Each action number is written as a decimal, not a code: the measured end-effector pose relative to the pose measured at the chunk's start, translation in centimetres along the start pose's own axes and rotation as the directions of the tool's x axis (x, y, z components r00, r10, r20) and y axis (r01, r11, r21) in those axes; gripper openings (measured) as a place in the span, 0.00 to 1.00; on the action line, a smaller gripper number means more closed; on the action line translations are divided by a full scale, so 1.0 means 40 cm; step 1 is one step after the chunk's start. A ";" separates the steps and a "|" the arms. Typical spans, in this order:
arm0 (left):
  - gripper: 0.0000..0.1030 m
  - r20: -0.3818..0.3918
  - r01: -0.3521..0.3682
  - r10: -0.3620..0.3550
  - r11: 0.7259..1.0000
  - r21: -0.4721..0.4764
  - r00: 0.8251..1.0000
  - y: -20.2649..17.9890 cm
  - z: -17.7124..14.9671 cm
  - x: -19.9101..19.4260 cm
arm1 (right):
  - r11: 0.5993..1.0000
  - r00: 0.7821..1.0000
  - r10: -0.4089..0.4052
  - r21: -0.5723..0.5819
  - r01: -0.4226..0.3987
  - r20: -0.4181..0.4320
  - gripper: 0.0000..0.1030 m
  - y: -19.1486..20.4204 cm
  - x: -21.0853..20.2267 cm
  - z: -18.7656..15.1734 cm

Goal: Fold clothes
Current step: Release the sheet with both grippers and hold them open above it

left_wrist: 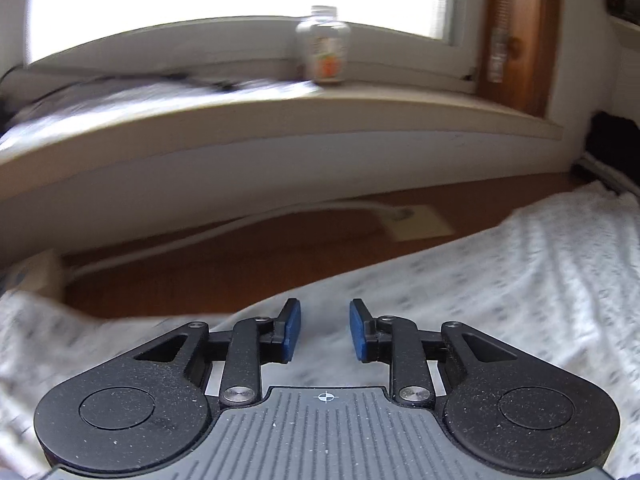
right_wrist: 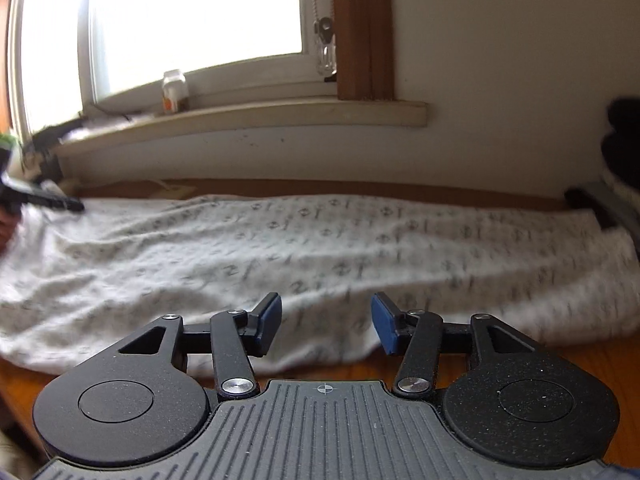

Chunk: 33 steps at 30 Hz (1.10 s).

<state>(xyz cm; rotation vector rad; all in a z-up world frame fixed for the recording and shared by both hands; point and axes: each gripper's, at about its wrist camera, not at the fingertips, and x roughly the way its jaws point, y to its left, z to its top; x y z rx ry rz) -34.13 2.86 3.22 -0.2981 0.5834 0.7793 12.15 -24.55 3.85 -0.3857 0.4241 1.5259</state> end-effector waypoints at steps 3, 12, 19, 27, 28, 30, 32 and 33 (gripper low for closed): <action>0.44 0.000 0.069 -0.069 0.994 0.083 0.998 -0.108 0.051 0.042 | 1.000 0.999 0.015 0.008 -0.014 -0.038 0.53 -0.027 0.050 0.018; 0.35 -0.067 0.140 -0.127 0.963 0.229 0.990 -0.293 0.119 0.181 | 0.992 0.995 0.089 0.095 -0.083 -0.051 0.62 -0.079 0.079 0.019; 0.11 -0.024 0.066 -0.062 0.972 0.224 0.998 -0.308 0.103 0.139 | 0.993 0.996 0.075 0.093 -0.071 -0.044 0.62 -0.075 0.075 0.018; 0.26 0.069 0.017 -0.040 0.950 0.311 0.997 -0.414 0.015 -0.057 | 0.990 0.997 0.069 0.123 -0.065 -0.034 0.62 -0.085 0.070 0.015; 0.16 0.065 0.031 -0.056 0.944 0.328 0.996 -0.436 -0.004 -0.075 | 0.991 0.997 0.065 0.121 -0.061 -0.035 0.62 -0.084 0.070 0.015; 0.11 0.057 0.060 -0.087 0.930 0.362 0.995 -0.480 -0.040 -0.110 | 0.992 0.998 0.058 0.117 -0.053 -0.036 0.62 -0.082 0.071 0.016; 0.11 0.048 0.089 -0.117 0.914 0.395 0.992 -0.524 -0.076 -0.146 | 0.992 0.998 0.053 0.117 -0.048 -0.038 0.62 -0.081 0.071 0.016; 0.11 0.043 0.104 -0.133 0.906 0.411 0.990 -0.546 -0.094 -0.164 | 0.992 0.998 0.051 0.119 -0.046 -0.038 0.62 -0.081 0.071 0.016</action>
